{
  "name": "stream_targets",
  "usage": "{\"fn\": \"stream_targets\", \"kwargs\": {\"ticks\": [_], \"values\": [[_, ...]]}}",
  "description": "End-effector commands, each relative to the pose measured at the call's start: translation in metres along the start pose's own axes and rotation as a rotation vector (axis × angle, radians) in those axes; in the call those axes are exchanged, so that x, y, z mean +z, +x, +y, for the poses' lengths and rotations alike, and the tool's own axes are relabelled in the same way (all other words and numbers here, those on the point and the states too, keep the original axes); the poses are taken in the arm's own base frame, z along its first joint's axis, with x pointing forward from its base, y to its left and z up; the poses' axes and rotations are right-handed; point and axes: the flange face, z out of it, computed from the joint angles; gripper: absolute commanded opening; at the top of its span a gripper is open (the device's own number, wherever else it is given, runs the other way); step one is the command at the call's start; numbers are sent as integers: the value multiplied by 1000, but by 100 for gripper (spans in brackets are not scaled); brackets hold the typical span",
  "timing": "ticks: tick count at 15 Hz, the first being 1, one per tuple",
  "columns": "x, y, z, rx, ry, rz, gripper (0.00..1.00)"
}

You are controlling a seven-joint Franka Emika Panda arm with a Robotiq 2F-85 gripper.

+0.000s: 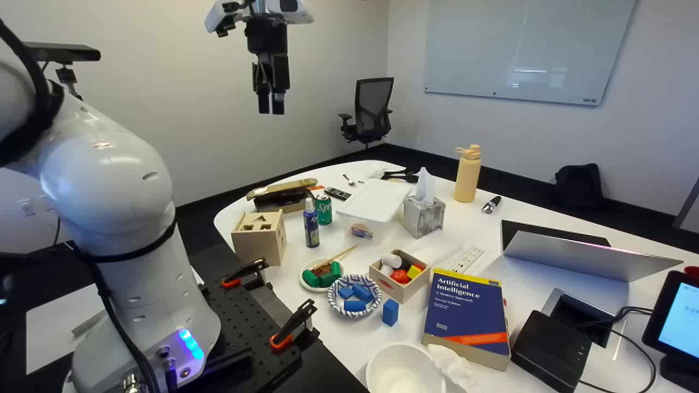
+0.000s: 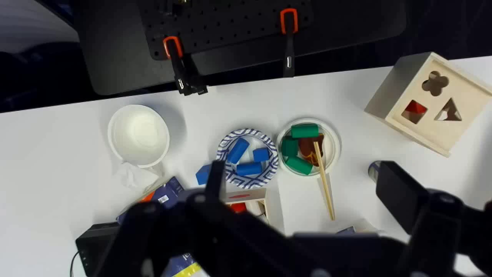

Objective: Use the stick to stir the contents of the white plate with blue markings

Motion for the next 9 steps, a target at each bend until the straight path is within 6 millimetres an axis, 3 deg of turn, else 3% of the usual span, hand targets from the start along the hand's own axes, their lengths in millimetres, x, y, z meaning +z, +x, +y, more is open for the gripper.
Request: {"fn": "stream_targets", "kwargs": {"ticks": [1,3,5,9], "values": [[0,0,0,0,0,0,100],[0,0,0,0,0,0,100],[29,16,-9,-28,-39,53,100],[109,47,-34,-97,2,116,100]]}}
